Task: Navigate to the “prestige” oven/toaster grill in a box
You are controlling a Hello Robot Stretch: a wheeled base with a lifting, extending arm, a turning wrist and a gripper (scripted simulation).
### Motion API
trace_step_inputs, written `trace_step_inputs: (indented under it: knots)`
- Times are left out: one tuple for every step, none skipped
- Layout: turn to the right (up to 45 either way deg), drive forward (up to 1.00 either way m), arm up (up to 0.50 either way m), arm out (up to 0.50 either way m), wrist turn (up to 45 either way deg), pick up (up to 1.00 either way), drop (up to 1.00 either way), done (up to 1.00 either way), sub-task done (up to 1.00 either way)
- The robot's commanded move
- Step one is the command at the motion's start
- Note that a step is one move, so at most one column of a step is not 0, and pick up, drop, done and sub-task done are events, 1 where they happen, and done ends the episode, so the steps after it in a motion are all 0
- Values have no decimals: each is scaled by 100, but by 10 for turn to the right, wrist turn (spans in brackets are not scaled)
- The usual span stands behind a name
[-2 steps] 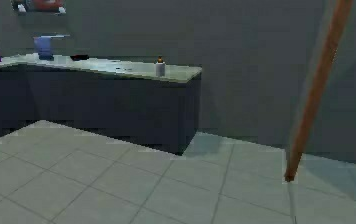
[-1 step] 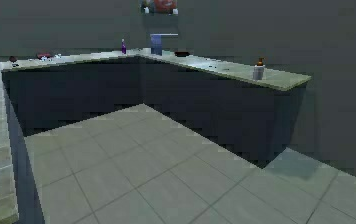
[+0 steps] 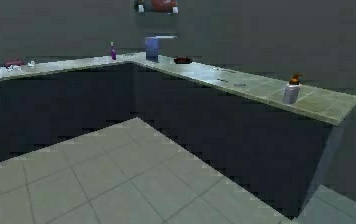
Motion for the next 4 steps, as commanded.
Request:
trace_step_inputs:
  knots:
    - [-60, 0, 0, 0, 0, 0, 0, 0, 0]
    - [0, 100, 0, 0, 0, 0, 0, 0, 0]
    - [-60, 0, 0, 0, 0, 0, 0, 0, 0]
    - [0, 70, 0, 0, 0, 0, 0, 0, 0]
